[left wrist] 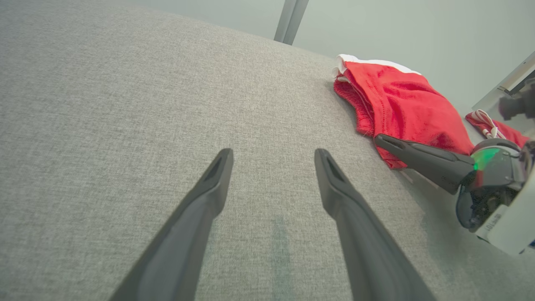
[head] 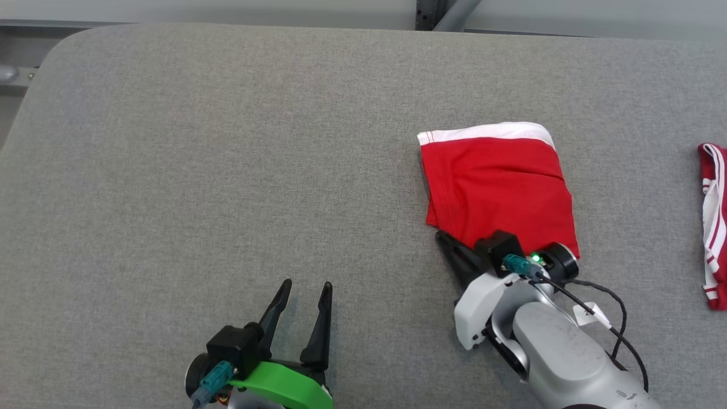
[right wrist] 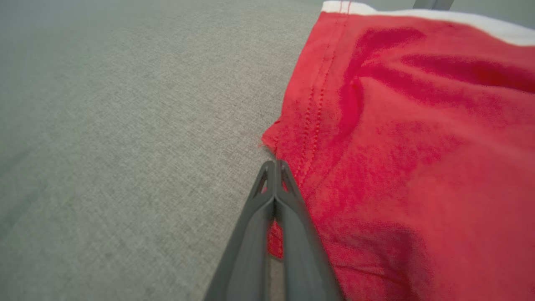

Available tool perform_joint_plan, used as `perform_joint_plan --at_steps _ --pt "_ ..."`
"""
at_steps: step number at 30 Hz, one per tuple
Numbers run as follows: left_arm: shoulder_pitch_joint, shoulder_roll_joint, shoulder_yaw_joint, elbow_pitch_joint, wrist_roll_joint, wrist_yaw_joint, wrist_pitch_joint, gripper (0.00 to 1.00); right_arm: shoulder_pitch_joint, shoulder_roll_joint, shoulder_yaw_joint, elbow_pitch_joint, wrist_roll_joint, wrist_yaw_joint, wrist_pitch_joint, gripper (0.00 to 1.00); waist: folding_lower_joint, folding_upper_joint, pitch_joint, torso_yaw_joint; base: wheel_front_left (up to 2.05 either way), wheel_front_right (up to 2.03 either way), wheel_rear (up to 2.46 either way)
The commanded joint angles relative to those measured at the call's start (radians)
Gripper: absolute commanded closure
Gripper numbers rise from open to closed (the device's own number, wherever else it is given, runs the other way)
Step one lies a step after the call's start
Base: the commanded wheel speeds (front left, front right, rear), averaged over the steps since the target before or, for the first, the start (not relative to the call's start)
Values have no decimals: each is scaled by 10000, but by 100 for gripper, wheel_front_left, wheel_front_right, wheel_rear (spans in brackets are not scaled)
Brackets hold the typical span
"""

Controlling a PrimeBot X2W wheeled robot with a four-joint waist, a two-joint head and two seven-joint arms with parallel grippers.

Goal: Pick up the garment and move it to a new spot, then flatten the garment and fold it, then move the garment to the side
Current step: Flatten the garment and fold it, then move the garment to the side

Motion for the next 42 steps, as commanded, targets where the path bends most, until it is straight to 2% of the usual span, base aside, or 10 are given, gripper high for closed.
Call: perform_joint_plan --at_steps 1,7,11,13,14,22,26,31,34,42 --pt "68 2 32 -5 -26 6 -23 0 69 73 136 -16 92 -5 3 100 0 120 -40 -51 0 0 0" --pt "312 5 299 87 16 57 -23 0 489 201 708 -1307 807 -5 0 100 0 120 -393 -377 0 0 0" --pt "574 6 580 -13 -24 82 -23 0 1219 -156 466 -2638 1044 -5 0 100 0 120 -820 -626 0 0 0" --pt "728 6 745 -167 -3 102 -23 0 1656 -449 166 -3383 846 -5 0 53 0 120 -1047 -749 0 0 0" --pt "823 4 835 -233 28 97 -23 0 1936 -553 -54 -3740 752 -5 0 0 0 120 -1171 -804 0 0 0" --pt "1598 6 1501 -973 377 -11 -13 0 4464 -956 -2841 -6570 -326 -5 0 0 0 120 -1990 -1181 0 0 0" --pt "1958 6 1840 -1257 667 -168 -13 0 5603 -982 -4260 -7258 -723 -5 -1 0 0 120 -2269 -1325 0 0 0" --pt "2099 6 2102 -1226 963 -376 -13 0 6268 -1029 -5201 -7231 -737 -5 -1 0 0 120 -2414 -1384 0 0 0" --pt "2064 6 2265 -1177 1023 -493 -13 0 6646 -1103 -5829 -6710 -640 -5 1 0 0 120 -2480 -1409 0 0 0" --pt "1983 5 2509 -1364 869 -386 -11 0 6546 -1084 -6313 -5993 -489 -5 -1 0 0 120 -2411 -1439 0 0 0"
